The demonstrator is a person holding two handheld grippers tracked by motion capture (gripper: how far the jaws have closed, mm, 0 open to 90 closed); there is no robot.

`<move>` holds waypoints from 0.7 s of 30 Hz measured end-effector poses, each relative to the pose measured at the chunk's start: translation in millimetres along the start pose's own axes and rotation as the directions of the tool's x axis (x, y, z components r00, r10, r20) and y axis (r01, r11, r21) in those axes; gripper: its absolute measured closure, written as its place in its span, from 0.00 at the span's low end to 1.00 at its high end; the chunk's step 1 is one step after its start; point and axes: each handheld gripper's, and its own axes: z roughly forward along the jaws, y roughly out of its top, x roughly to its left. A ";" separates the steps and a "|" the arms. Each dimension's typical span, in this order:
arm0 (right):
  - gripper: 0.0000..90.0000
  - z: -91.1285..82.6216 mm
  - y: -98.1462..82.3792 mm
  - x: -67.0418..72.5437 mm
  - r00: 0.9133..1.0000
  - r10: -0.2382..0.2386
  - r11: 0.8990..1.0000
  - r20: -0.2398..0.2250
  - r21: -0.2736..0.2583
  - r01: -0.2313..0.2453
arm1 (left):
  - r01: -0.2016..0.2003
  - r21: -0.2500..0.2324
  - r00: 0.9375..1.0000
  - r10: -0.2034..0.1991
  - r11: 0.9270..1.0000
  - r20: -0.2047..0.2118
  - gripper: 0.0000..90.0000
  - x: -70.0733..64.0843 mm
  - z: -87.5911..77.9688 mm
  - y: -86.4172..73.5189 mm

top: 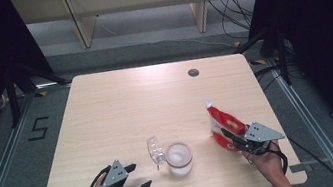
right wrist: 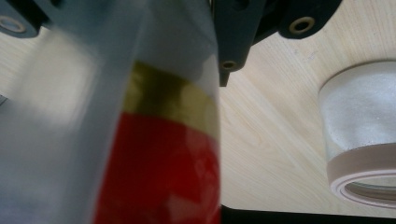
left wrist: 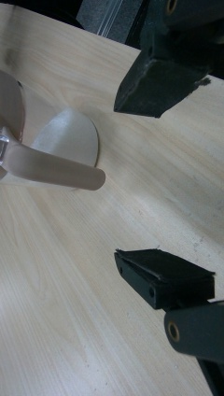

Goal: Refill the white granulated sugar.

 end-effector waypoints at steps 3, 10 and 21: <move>0.80 -1.5 -0.5 -1.7 1.000 0.001 1.000 0.002 -0.010 -0.001 | 0.007 -0.001 1.000 -0.007 1.000 -0.001 0.26 -0.1 0.2 -0.2; 0.73 -9.3 -1.7 -3.3 0.997 0.081 0.997 -0.004 -0.015 -0.081 | -0.001 0.001 1.000 0.001 1.000 0.000 0.26 -0.2 0.0 -0.2; 0.53 -22.0 0.7 2.2 0.986 0.164 0.986 0.011 -0.037 -0.164 | 0.030 -0.004 1.000 -0.030 1.000 0.003 0.26 -2.5 2.1 -0.7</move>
